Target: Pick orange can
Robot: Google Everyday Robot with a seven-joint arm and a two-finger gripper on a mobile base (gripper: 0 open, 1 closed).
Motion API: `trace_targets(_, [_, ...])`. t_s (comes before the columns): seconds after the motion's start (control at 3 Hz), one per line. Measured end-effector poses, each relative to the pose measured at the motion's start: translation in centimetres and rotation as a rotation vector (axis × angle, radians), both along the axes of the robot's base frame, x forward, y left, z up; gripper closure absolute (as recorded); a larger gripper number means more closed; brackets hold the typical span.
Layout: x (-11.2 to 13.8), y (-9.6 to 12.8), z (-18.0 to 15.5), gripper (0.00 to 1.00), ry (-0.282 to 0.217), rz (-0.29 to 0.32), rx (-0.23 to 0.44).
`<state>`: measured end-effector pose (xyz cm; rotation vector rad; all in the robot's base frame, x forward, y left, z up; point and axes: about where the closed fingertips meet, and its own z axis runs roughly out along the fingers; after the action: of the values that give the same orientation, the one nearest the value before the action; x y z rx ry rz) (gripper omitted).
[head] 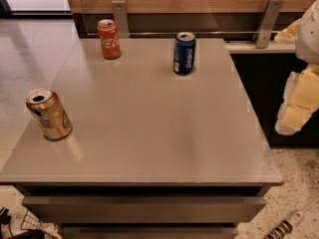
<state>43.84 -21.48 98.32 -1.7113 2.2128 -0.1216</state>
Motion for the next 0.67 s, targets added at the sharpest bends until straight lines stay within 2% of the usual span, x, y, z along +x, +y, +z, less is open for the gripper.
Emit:
trace_targets(0.33, [0.0,0.1,0.0,0.00,-0.003,0.002,0.005])
trace_targets(0.67, [0.6,3.1,0.4,0.00,-0.060,0.050,0.105])
